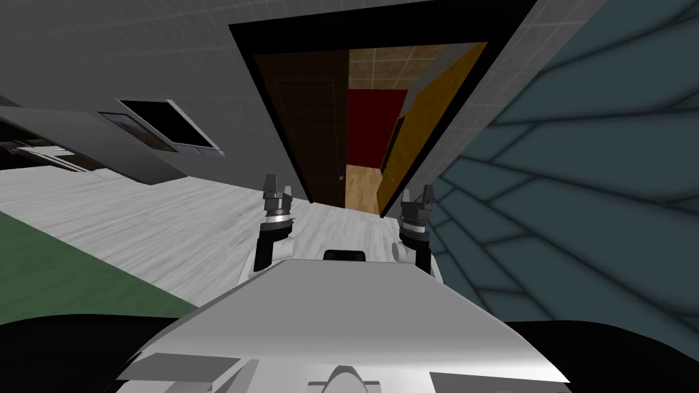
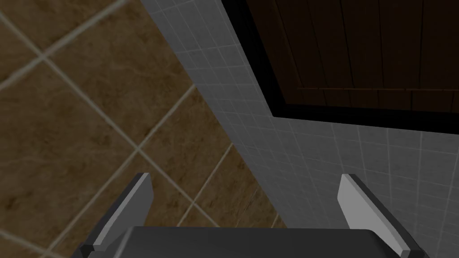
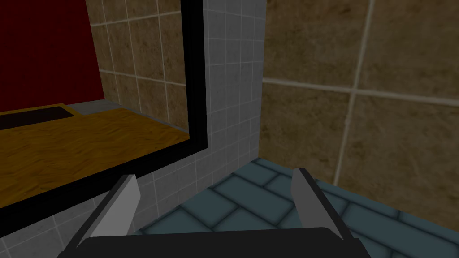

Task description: Push the door open

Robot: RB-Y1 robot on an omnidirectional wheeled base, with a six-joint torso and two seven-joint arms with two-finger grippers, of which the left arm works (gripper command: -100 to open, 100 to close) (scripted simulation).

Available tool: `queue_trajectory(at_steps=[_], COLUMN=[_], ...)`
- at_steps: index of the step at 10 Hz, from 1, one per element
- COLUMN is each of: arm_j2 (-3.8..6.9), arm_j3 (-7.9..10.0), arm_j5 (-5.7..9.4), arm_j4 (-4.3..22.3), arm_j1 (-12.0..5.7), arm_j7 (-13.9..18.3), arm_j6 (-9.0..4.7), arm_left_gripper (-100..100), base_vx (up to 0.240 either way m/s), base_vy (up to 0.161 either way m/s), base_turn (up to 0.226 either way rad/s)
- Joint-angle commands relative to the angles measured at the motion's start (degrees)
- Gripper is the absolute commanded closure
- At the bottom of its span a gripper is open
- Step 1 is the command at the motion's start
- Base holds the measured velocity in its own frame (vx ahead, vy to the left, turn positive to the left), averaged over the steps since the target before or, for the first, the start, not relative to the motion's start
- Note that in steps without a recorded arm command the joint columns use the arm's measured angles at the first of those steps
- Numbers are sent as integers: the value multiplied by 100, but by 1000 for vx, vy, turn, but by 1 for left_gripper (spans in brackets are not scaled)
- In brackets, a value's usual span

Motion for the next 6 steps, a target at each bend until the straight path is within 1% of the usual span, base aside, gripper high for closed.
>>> queue_trajectory(at_steps=[1,2,3,4,5,6], arm_j2=[86,132,178,234,262,319], arm_j3=[-76,-122,-168,-230,-263,-329], arm_j5=[164,262,361,496,567,709], arm_j4=[146,234,322,442,505,632], arm_j1=[-1,-2,-3,-3,-4,-5], arm_j7=[137,219,302,415,474,592], arm_j6=[-114,-182,-251,-344,-394,-492], arm_left_gripper=[-100,-100,-100,-100,-100,-100], base_vx=[65,103,120,130,119,117], base_vy=[-13,27,25,8,11,23], base_turn=[-117,-178,-116,-129,-96,-137])
